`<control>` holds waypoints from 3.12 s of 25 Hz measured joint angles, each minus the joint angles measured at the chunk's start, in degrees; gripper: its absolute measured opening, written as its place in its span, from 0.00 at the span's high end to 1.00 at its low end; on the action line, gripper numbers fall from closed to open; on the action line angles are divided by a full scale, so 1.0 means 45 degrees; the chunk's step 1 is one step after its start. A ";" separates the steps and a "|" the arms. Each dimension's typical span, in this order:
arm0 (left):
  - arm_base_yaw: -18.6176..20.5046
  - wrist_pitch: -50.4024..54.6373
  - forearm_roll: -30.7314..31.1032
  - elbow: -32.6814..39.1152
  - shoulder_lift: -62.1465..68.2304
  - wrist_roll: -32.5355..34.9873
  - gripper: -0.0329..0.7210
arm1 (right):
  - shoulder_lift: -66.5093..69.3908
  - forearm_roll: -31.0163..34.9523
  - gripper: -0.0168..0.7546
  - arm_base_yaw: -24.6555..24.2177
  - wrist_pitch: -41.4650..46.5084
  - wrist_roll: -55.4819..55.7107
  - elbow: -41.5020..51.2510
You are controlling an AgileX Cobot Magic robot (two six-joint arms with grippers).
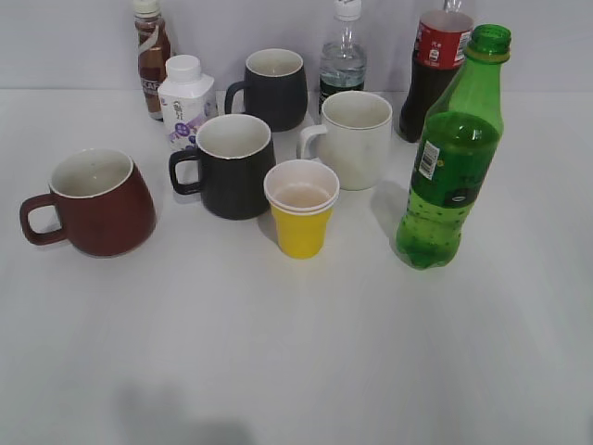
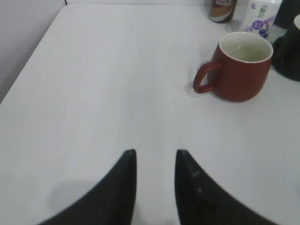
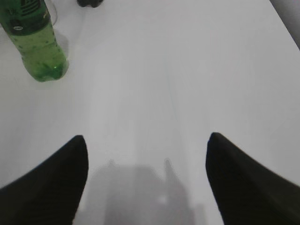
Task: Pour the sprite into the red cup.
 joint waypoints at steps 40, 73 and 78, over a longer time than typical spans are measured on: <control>-0.0833 -0.2386 0.0013 -0.0294 0.0000 0.0000 0.66 | 0.0000 0.0498 0.22 0.0000 -0.0987 0.0000 -0.0288; -0.1794 -1.8207 -0.1365 0.3412 1.2237 0.0000 0.63 | 1.0835 0.0274 0.22 0.2374 -1.1917 0.0000 0.0906; -0.2791 -1.8916 -0.2161 0.4565 1.2665 0.0000 0.63 | 1.0824 0.0248 0.22 0.2545 -1.2166 -0.0076 0.0916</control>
